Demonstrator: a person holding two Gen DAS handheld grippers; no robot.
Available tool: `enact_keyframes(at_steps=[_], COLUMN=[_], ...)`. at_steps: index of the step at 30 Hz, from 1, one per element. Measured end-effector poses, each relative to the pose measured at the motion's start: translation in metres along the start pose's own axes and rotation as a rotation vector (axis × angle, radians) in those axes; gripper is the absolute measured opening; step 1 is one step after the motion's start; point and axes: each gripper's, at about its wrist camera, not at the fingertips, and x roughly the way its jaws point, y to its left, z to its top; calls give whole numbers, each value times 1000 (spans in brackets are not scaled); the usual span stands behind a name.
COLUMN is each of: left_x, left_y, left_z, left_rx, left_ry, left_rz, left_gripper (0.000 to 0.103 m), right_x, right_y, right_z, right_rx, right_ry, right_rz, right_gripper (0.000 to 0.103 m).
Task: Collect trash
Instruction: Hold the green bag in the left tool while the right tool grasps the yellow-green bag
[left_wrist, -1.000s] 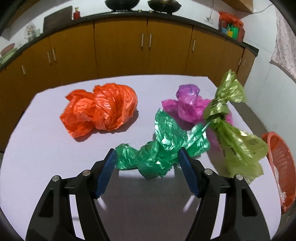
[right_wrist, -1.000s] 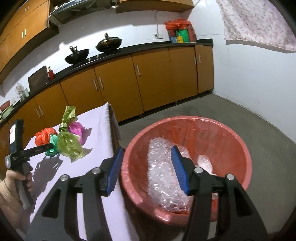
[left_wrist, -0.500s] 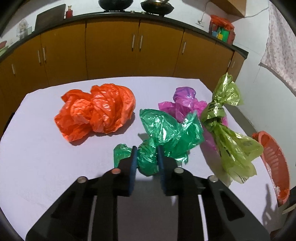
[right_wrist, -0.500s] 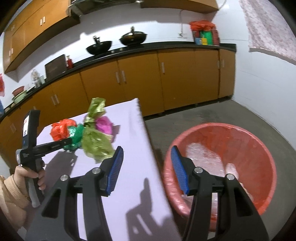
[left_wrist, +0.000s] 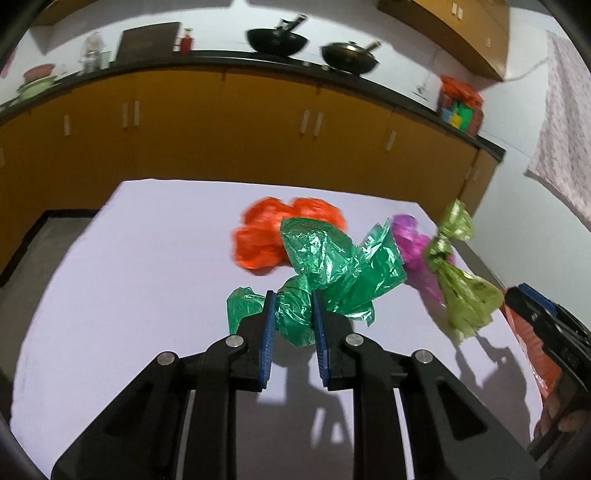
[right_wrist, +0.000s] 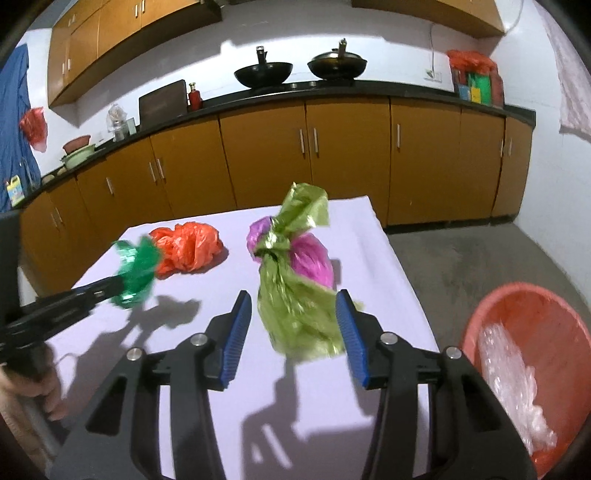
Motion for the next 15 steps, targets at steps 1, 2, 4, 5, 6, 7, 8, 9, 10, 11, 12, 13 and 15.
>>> enact_keyframes(at_steps=[1,2,4,5,6,7,8,9,10,11,12,13,15], left_x=[-2,-3,-4,-4,-4,-3,-3,-3,-2,-2,-1,-1,1], left_y=[4,10,16,19,21,23,23,24,24,24,24,24,25], left_z=[1,1,1,0,-1,-2,-2,-3,-4,-4,-5,-6,-7], left_rx=[-8,-16,-26,-32,-36,-39,-39,-39,-39,-39,-40,-40,-43], left_ry=[-3,-5,-7,-5,-2,0,2,4,5,8,9,11,14], left_rz=[9,20,38,43,47,51,53,55,56,57,56,56,55], left_gripper=[20,20,20,20,20,20,20,20,20,20,20,20,20], right_x=[5,10,20,26,30,35,39,43,47,52,55,57,64], right_y=[2,3,5,5,5,7,8,11,13,15,16,16,14], right_z=[3,5,9,9,10,10,9,9,7,5,3,1,-4], right_rx=[-3,-1,1,-1,-4,-14,-24,-40,-57,-74,-85,-90,-84], right_ry=[0,2,8,16,23,34,41,51,61,74,88,103,151], right_rz=[-4,-6,-17,-17,-18,-20,-22,-29,-37,-44,-49,-52,-37], right_gripper=[54,56,63,63,65,66,66,66,66,65,59,44,22])
